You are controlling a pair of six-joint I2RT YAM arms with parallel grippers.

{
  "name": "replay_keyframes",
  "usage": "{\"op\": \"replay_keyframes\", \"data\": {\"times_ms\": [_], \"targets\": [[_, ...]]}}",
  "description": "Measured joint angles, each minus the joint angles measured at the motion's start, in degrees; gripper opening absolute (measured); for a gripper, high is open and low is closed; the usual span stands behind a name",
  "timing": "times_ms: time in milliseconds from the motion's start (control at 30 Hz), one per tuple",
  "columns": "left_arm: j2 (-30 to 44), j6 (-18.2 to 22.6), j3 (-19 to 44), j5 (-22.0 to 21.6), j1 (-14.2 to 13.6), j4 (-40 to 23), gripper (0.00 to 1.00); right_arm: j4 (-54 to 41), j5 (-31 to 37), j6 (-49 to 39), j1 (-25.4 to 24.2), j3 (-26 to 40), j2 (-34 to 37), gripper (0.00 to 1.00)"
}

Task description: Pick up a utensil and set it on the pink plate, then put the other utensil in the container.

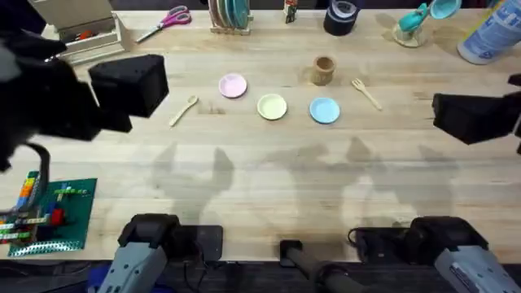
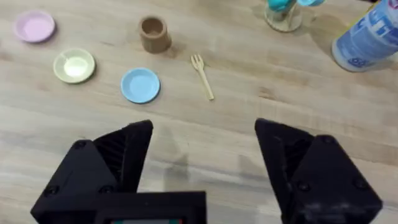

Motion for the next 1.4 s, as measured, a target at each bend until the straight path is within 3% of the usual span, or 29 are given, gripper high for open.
{"op": "replay_keyframes", "data": {"times_ms": [233, 367, 967, 1400], "targets": [[11.6, 2.7, 8.2, 0.0, 0.0, -10.5, 0.993, -0.3, 0.0, -0.8, 0.0, 0.4, 4.1, 0.998], [16.7, 3.7, 8.8, 0.0, 0.0, -12.8, 0.993, -0.2, 0.0, -1.0, 0.0, 0.4, 4.2, 0.998], [28.5, 4.7, 8.8, 0.0, 0.0, -14.1, 0.993, -0.6, 0.0, -1.2, 0.0, 0.4, 4.2, 0.997], [42.4, 10.5, 8.8, -0.2, 0.0, -12.2, 0.959, -0.6, 0.0, -1.2, 0.0, 0.4, 4.2, 0.998]]}}
